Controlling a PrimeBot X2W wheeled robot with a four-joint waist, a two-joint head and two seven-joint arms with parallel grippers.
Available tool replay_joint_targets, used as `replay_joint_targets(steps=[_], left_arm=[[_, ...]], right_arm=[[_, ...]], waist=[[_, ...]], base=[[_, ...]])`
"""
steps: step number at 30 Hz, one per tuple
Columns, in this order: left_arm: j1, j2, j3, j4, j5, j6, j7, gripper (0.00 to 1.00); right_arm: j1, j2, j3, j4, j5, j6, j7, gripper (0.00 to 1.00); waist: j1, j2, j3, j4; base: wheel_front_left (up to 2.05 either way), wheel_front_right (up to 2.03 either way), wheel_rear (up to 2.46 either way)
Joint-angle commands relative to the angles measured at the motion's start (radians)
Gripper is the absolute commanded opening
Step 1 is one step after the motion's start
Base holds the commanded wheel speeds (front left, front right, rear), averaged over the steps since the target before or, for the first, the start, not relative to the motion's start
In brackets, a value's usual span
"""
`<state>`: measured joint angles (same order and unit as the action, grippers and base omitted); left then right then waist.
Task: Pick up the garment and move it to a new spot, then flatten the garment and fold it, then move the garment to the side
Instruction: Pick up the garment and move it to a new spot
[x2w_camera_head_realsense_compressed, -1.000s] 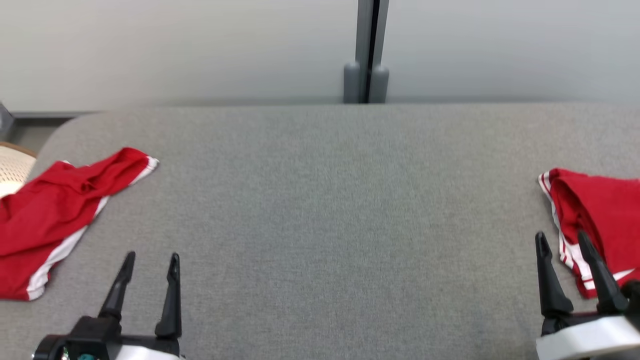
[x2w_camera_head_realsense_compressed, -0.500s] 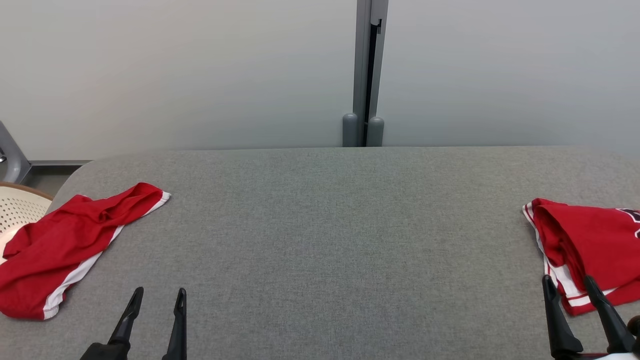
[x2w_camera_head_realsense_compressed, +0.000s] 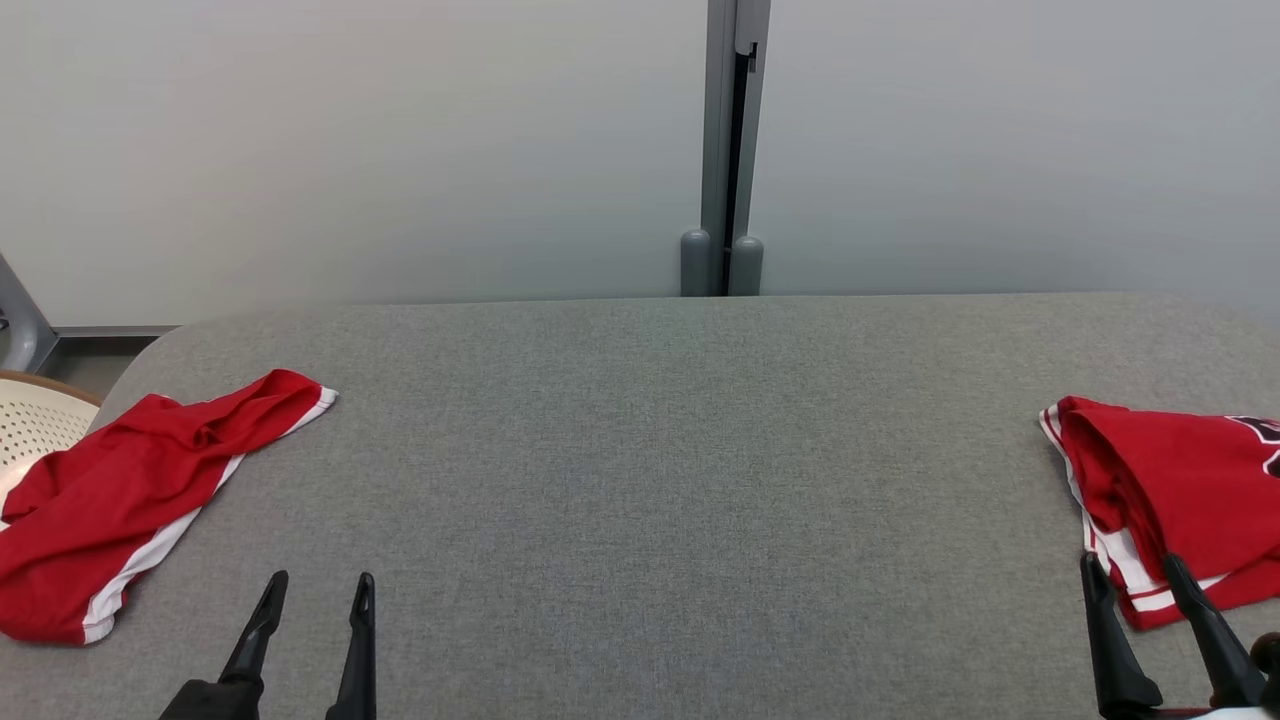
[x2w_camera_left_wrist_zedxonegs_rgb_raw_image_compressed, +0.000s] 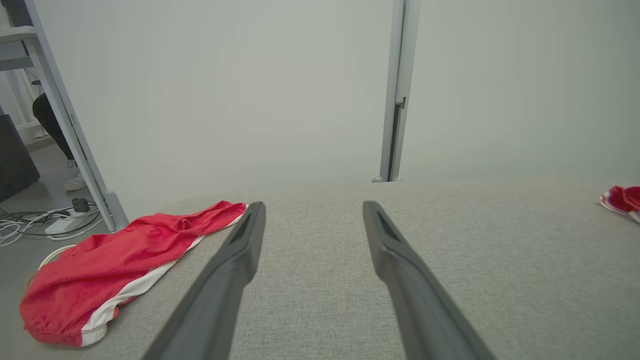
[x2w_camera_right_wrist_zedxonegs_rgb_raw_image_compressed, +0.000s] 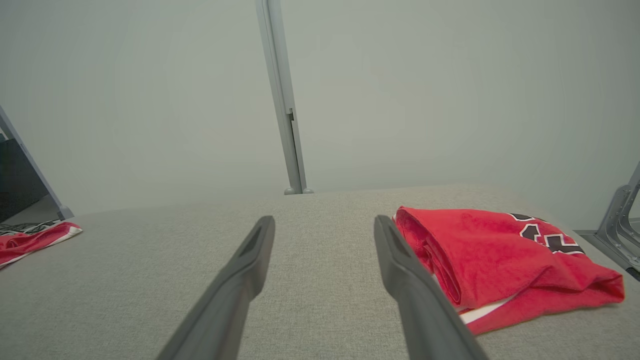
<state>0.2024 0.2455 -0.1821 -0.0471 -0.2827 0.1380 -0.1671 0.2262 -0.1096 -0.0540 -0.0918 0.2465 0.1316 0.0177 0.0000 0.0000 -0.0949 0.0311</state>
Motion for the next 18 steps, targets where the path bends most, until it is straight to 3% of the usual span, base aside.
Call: replay_joint_targets(steps=[1,9,18], left_arm=[[0.011,0.007,-0.001,-0.004,-0.002,0.007,0.003,1.00],[-0.036,0.003,-0.017,-0.011,0.009,0.008,0.010,1.00],[-0.107,-0.009,-0.037,0.026,0.000,-0.011,-0.005,1.00]], right_arm=[[0.003,-0.005,-0.001,0.002,0.004,-0.002,-0.007,1.00],[0.011,-0.015,-0.017,-0.005,-0.009,-0.002,-0.006,1.00],[0.015,-0.009,-0.007,-0.044,-0.020,-0.001,0.015,1.00]], waist=[[0.0000,0.0000,0.000,0.000],[0.0000,0.0000,0.011,0.052],[0.0000,0.0000,0.030,0.250]], base=[[0.00,0.00,0.00],[0.00,0.00,0.00],[0.00,0.00,0.00]])
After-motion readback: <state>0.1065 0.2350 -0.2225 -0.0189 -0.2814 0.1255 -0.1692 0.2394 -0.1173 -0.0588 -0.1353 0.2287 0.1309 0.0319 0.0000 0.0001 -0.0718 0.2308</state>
